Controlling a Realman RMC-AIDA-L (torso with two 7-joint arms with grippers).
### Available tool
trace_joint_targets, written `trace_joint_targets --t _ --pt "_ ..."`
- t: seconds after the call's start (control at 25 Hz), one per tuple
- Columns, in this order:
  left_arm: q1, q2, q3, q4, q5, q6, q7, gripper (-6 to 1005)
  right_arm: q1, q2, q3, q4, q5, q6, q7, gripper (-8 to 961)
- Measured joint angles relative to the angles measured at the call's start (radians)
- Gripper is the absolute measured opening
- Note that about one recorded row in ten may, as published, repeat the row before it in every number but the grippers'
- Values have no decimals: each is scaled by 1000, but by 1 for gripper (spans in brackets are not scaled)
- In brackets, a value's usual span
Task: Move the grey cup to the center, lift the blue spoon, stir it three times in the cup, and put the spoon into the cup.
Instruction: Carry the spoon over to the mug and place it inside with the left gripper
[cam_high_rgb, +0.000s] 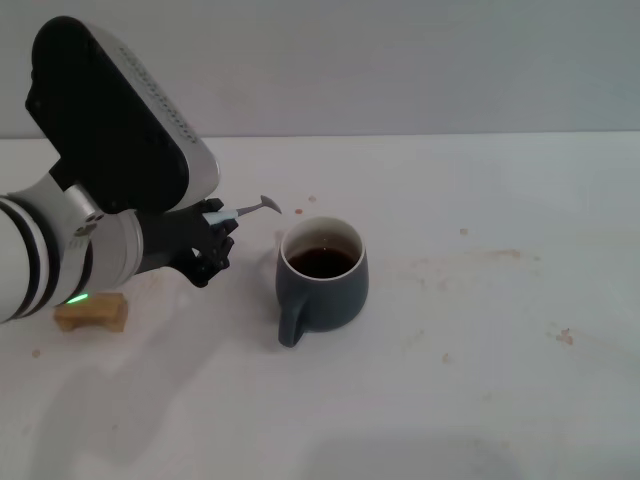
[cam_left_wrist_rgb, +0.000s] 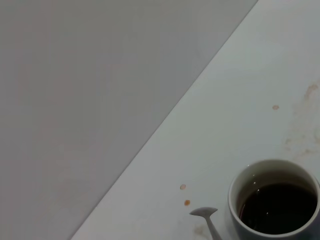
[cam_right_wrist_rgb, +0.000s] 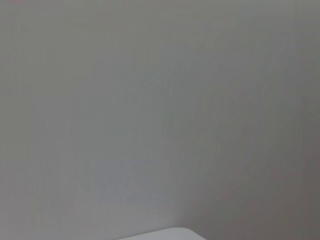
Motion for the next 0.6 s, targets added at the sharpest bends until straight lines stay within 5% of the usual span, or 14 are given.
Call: trace_joint_targets --t 0.6 --pt "-74 1 -41 1 37 -35 43 177 4 2 0 -12 2 46 -1 -1"
